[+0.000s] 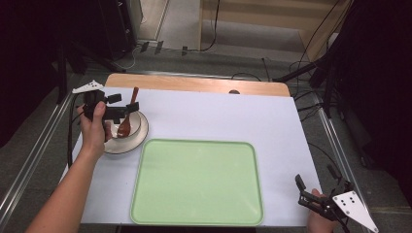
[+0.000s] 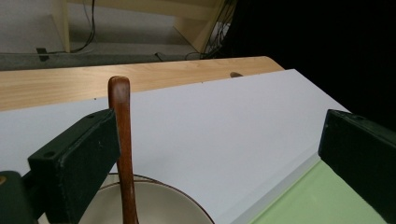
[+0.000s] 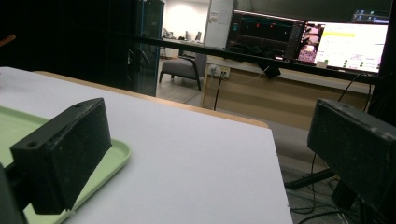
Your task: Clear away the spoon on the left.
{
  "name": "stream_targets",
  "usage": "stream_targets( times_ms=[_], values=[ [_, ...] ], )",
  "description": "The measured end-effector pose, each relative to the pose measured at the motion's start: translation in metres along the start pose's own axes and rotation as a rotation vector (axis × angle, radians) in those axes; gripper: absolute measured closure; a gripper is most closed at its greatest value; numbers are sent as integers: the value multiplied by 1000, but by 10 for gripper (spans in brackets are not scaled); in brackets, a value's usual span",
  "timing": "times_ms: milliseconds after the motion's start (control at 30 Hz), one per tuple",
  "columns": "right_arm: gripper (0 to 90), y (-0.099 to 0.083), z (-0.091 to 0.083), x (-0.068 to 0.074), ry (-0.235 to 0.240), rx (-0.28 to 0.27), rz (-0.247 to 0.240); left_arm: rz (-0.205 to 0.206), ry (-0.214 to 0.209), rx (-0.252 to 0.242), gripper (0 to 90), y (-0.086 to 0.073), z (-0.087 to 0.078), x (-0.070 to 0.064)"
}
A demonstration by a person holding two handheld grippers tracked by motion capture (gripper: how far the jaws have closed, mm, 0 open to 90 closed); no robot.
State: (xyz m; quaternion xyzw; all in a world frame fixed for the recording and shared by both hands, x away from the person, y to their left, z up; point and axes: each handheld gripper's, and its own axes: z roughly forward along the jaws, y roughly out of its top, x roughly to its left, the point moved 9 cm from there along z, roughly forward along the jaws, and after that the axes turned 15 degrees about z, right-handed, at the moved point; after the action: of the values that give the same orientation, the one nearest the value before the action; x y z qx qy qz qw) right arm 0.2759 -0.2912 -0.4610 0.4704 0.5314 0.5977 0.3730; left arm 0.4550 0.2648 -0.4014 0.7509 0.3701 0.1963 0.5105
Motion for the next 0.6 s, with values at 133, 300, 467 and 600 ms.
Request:
stream_targets(
  times_ms=[133, 300, 467, 600],
  values=[
    [0, 0, 0, 0, 0, 0, 0, -21, 5, 9, 0, 0, 5, 8],
    [0, 0, 0, 0, 0, 0, -1, -45, -1, 26, 0, -1, 11, 16],
    [0, 0, 0, 0, 2, 1, -1, -77, 20, 45, 24, -5, 17, 25],
    [0, 0, 0, 1, 3, 1, 0, -87, 38, 84, 37, -8, 21, 31]
  ],
)
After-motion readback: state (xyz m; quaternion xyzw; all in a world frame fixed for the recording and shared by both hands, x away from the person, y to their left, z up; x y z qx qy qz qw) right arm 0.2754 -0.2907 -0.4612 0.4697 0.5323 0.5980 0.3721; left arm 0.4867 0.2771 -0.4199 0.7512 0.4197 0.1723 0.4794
